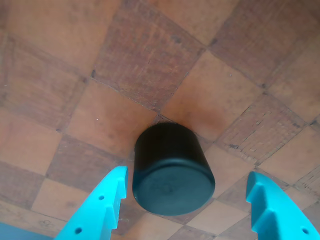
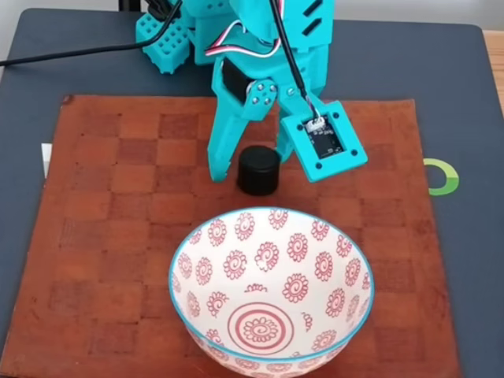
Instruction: Grasp a black cylinder and put it in a bowl.
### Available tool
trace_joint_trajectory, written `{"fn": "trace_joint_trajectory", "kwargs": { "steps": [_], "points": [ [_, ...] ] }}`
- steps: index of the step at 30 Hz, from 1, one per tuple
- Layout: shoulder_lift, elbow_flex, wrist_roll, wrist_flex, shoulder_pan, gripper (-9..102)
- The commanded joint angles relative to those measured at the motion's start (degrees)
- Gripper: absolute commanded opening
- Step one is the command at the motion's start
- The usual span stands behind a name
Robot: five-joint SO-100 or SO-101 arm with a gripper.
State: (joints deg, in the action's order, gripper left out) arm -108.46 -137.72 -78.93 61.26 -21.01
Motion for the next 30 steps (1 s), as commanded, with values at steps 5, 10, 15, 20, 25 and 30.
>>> {"fn": "trace_joint_trajectory", "kwargs": {
  "steps": [5, 10, 15, 20, 25, 30],
  "points": [
    [-0.09, 0.09, -0.44, -0.35, 0.00, 29],
    [-0.09, 0.00, -0.53, -0.35, 0.09, 29],
    [-0.09, -1.58, -0.53, -2.55, -0.09, 29],
    [-0.18, -2.11, -0.62, -3.78, 0.09, 24],
    [-0.18, -1.93, -0.62, -4.22, 0.26, 23],
    [-0.18, -2.11, -0.62, -4.22, 0.35, 22]
  ]
}}
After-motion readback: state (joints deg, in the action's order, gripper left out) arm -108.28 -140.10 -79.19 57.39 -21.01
